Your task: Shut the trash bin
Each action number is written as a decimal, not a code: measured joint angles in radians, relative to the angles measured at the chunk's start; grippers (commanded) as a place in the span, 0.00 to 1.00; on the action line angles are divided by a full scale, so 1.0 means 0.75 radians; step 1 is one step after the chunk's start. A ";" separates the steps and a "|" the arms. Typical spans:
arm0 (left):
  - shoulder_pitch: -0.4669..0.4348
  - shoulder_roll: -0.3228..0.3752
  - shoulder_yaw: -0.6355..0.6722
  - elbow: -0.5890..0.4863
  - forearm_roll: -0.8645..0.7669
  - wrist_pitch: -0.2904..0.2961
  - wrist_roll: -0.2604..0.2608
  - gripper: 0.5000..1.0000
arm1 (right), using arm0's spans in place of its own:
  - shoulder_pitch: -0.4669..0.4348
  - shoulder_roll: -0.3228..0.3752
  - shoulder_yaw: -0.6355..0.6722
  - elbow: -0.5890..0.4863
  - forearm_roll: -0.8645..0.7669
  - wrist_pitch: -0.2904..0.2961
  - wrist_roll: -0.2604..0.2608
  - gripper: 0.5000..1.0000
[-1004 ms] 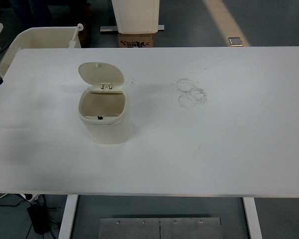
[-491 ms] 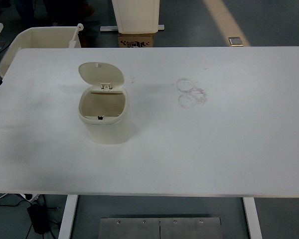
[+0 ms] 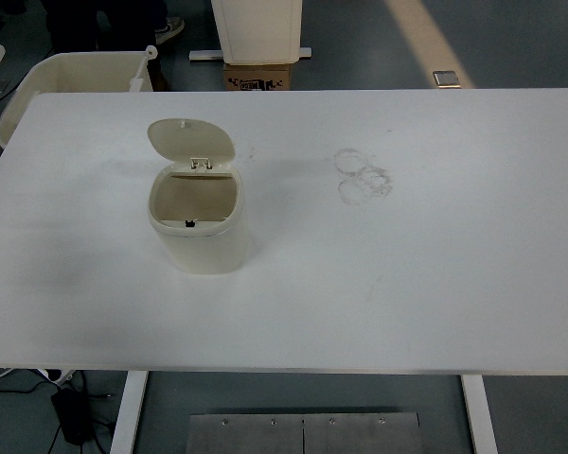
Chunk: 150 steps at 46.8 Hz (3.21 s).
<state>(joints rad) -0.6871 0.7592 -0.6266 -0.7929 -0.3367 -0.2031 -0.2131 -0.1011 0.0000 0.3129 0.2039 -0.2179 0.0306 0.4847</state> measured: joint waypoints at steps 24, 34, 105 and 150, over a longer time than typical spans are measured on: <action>-0.156 0.160 0.005 -0.333 -0.009 0.232 0.161 1.00 | 0.002 0.000 0.000 0.000 0.000 0.000 0.000 0.98; -0.223 0.219 0.016 -0.547 -0.008 0.309 0.187 1.00 | 0.002 0.000 0.000 0.000 0.000 0.000 0.000 0.98; -1.886 -0.278 1.856 -0.954 0.000 0.307 0.388 1.00 | 0.002 0.000 0.001 0.000 0.000 0.000 0.000 0.98; -2.156 -0.410 2.144 -1.206 0.011 0.279 0.388 1.00 | 0.002 0.000 0.002 0.000 0.000 0.000 0.000 0.98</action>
<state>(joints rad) -2.3044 0.4518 0.9817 -1.6975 -0.3286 0.0062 0.0782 -0.0993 0.0000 0.3145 0.2040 -0.2180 0.0305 0.4847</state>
